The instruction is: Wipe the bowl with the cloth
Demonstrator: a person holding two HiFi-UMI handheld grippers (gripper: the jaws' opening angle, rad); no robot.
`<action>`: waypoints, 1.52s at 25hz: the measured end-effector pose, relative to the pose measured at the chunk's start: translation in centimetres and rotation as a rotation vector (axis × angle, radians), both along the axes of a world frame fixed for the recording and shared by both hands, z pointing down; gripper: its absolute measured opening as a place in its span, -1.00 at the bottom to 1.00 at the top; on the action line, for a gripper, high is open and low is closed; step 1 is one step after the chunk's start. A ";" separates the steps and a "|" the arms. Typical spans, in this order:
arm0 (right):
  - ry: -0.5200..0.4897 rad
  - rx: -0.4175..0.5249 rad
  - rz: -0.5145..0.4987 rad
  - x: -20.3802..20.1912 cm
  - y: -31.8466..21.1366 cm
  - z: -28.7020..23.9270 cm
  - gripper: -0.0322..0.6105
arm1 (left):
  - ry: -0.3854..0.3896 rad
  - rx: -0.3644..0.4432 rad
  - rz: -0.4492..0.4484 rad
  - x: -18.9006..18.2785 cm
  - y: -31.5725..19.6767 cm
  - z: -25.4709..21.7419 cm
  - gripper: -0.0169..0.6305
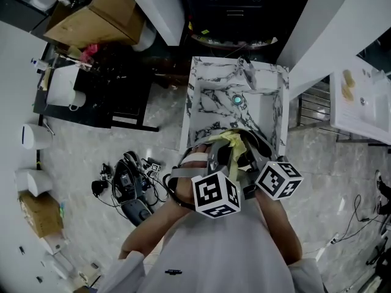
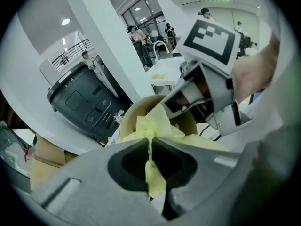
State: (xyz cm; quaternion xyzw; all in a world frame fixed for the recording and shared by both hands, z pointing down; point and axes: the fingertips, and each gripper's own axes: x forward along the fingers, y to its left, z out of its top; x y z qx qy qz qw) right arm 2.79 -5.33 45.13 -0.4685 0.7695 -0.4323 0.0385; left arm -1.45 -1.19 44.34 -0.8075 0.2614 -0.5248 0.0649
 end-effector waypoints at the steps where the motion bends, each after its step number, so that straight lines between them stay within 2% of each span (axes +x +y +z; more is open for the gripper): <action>1: 0.000 0.000 0.004 0.1 -0.1 0.0 -0.67 | 0.026 -0.001 -0.012 -0.1 0.0 -0.5 -0.86; 6: 0.022 0.004 0.024 1.6 -0.5 0.3 -0.67 | 0.178 -0.018 -0.071 -0.4 -0.5 -3.0 -0.86; 10: 0.026 0.006 -0.010 2.0 -0.5 0.9 -0.67 | 0.221 -0.003 -0.099 -1.2 -1.9 -4.6 -0.86; 14: 0.001 0.004 -0.063 1.4 0.2 1.0 -0.67 | 0.281 -0.041 -0.112 -1.5 -3.3 -5.2 -0.86; 19: -0.018 0.021 -0.152 0.3 1.1 0.6 -0.67 | 0.354 -0.108 -0.096 -1.4 -4.3 -5.3 -0.86; 25: 0.027 0.092 -0.342 -1.9 2.2 -0.7 -0.67 | 0.473 -0.182 -0.035 0.1 -4.9 -6.4 -0.86; 28: 0.034 0.140 -0.418 -3.0 2.6 -1.6 -0.67 | 0.484 -0.225 0.022 1.3 -4.2 -6.4 -0.86; 31: 0.061 0.180 -0.449 -3.4 2.7 -2.1 -0.67 | 0.448 -0.265 0.068 1.8 -3.3 -5.5 -0.87; 34: 0.094 0.193 -0.446 -3.1 2.8 -1.8 -0.66 | 0.437 -0.303 0.075 1.5 -2.8 -4.8 -0.87; 38: 0.087 0.186 -0.407 -2.2 2.6 -1.5 -0.66 | 0.417 -0.319 0.062 0.9 -2.6 -4.0 -0.87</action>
